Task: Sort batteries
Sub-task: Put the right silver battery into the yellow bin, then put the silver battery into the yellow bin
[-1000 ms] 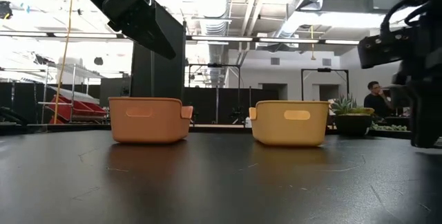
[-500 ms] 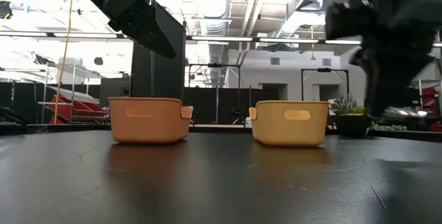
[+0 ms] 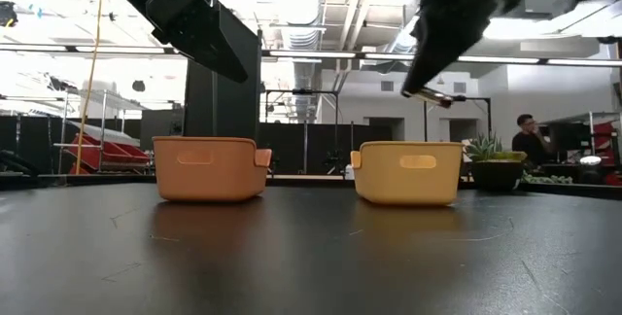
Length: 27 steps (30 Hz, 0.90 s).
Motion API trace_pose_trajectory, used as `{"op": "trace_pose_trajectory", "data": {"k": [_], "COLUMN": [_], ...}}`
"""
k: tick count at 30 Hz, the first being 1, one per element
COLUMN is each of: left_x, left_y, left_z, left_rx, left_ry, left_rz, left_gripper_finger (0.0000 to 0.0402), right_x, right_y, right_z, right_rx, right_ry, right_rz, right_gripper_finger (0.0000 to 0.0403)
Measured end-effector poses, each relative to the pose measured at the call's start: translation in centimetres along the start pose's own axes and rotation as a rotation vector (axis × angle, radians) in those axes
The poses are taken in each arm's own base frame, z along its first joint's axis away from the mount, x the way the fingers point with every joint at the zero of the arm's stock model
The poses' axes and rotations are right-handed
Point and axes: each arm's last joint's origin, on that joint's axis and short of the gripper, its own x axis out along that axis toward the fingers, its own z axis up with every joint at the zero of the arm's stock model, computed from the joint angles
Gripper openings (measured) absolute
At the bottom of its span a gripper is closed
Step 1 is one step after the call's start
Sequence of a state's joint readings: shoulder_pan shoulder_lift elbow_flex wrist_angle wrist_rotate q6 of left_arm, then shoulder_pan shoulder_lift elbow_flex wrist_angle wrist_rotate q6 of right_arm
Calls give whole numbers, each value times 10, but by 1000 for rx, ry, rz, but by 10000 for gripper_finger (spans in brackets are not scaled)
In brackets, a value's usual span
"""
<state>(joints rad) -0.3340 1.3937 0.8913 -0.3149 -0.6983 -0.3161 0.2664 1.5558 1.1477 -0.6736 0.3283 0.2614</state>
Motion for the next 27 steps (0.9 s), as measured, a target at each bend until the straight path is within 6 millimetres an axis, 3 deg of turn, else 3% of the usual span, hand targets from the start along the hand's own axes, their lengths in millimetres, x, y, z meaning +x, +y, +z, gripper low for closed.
{"op": "trace_pose_trajectory", "data": {"k": [5,15,19,27], "left_x": [0,0,0,0], "left_y": [0,0,0,0], "left_z": [0,0,0,0], "left_rx": [-2,-2,-4,-4], "left_ry": [0,0,1,1], "left_rz": [0,0,0,0], "left_gripper_finger": [166,166,166,166], "right_x": [6,6,0,-16], "right_y": [-16,-17,-6,30], "right_z": [4,5,-1,-25], "right_rx": [15,0,-36,-38], "right_ry": [1,-3,15,113], "right_rz": [-28,-31,-20,10], "right_gripper_finger": [64,197,219,215]}}
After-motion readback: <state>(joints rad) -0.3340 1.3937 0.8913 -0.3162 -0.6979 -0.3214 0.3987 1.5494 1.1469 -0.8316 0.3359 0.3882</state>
